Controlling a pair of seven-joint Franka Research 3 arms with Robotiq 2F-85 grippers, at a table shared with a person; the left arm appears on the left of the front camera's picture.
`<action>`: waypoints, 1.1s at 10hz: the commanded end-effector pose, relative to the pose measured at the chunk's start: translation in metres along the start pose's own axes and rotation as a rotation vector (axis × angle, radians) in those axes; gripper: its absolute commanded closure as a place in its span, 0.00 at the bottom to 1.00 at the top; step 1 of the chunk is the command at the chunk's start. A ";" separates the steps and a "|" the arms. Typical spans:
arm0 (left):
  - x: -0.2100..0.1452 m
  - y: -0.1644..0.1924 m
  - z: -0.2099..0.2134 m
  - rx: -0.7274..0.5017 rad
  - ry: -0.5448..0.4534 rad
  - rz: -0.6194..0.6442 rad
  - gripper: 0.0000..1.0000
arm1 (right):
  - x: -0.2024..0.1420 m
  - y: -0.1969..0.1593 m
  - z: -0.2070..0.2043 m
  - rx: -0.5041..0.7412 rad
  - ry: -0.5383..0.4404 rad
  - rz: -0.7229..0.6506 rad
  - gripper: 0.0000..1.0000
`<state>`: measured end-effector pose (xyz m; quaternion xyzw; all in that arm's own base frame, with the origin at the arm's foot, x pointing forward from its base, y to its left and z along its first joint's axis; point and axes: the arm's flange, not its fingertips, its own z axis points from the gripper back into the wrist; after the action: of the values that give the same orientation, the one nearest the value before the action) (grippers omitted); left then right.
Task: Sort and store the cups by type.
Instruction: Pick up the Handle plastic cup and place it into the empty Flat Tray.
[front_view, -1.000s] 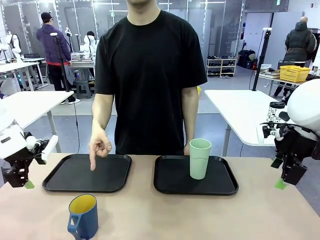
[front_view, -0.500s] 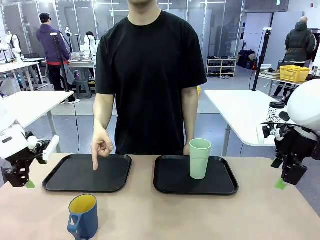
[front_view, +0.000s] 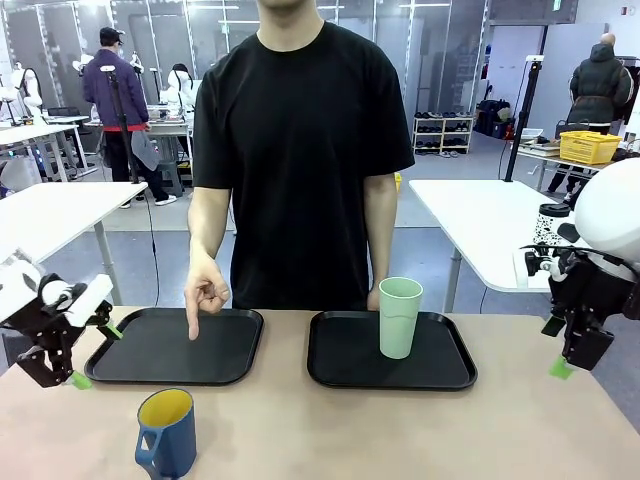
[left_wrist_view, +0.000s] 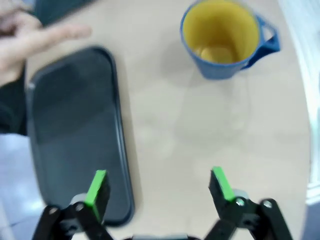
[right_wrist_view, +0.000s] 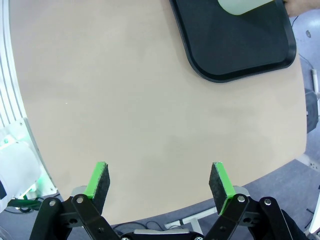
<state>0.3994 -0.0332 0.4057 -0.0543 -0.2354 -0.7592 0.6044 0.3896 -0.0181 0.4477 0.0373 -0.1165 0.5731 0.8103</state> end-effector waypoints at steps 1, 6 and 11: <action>-0.032 -0.003 -0.013 -0.021 -0.157 0.006 0.00 | 0.000 0.002 0.001 -0.004 0.016 -0.019 0.00; -0.068 -0.004 -0.047 -0.032 -0.576 0.011 0.00 | 0.000 0.002 0.001 -0.004 0.016 -0.019 0.00; -0.076 -0.007 -0.081 -0.082 -0.726 0.096 0.00 | 0.000 0.002 0.001 -0.004 0.016 -0.019 0.00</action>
<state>0.4176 -0.0029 0.3116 -0.3517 -0.3880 -0.6782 0.5156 0.3895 -0.0183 0.4478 0.0374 -0.1167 0.5732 0.8102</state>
